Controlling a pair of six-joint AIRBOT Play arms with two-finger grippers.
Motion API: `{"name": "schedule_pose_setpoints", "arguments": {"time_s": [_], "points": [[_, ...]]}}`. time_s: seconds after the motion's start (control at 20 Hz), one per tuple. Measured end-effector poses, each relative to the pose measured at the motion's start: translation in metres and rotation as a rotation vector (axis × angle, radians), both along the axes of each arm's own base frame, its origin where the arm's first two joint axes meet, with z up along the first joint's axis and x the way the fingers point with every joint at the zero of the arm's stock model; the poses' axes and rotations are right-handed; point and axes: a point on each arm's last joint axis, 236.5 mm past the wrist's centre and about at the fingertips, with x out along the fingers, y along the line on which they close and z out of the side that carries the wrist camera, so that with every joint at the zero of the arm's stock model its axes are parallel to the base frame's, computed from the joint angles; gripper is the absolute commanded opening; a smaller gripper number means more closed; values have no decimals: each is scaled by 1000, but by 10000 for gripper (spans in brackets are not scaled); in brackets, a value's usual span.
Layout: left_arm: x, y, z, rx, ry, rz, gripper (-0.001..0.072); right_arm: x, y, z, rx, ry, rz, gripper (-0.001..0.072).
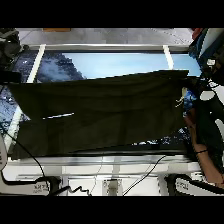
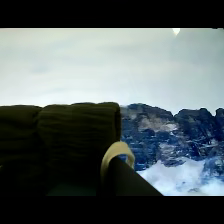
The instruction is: Fold the clothes and pants, and hang the long-sleeved shirts on hangers.
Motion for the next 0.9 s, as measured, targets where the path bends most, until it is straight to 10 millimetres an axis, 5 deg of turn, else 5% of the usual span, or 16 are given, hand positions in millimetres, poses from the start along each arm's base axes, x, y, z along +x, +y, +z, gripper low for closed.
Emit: {"name": "schedule_pose_setpoints", "arguments": {"time_s": [0.2, 0.4, 0.7, 0.9], "points": [[-37, 1, 12, -19, 39, 50, 20, -2, 4, -2, 2, 14, 16, 35], [-33, 3, -43, -49, 179, 51, 21, -2, 4, -4, 3, 20, 19, 35], [45, 17, -158, -7, 240, -67, 21, 5, -3, -31, 5, 54, -3, 35], [88, 15, -200, 6, 165, -122, 21, 12, -14, -57, 13, 70, -49, 35]]}}
